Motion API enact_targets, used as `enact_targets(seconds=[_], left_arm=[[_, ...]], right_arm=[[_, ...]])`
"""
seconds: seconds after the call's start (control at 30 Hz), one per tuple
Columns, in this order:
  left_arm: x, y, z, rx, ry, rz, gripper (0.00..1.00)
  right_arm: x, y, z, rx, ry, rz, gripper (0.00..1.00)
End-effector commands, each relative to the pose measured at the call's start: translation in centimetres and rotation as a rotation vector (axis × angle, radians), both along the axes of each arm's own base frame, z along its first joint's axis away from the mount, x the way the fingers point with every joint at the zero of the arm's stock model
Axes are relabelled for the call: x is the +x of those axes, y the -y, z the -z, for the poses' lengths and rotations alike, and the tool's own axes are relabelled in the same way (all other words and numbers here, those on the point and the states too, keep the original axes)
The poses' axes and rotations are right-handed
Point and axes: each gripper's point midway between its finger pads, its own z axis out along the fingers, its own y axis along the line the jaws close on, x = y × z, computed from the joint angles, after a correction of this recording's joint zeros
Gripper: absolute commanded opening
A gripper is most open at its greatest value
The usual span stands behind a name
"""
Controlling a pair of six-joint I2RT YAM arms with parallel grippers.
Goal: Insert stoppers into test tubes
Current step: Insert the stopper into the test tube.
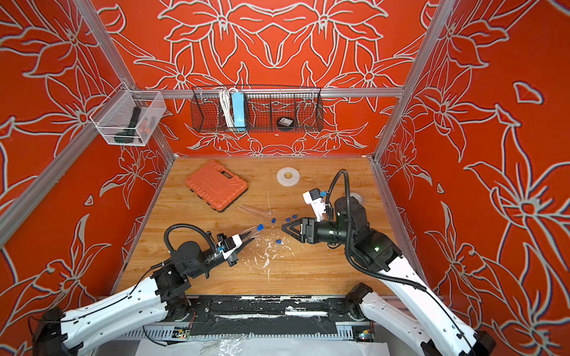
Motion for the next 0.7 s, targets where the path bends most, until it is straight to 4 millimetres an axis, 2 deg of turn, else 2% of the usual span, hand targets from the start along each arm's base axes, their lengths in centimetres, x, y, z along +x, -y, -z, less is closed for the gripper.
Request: enact_targets(seconds=[0.0, 0.27, 0.67], left_arm=[[-0.6, 0.3, -1.9, -0.071, 0.021, 0.046, 0.00], [-1.1, 0.9, -2.3, -0.093, 0.017, 0.089, 0.00], [-1.2, 0.8, -2.7, -0.121, 0.018, 0.093, 0.00]], right_arm=[[-0.4, -1.4, -1.7, 0.109, -0.001, -0.095, 0.62], [0.1, -3.2, -2.6, 0.194, -0.046, -0.166, 0.58], [0.0, -5.1, -1.8, 0.183, -0.072, -0.222, 0.47]])
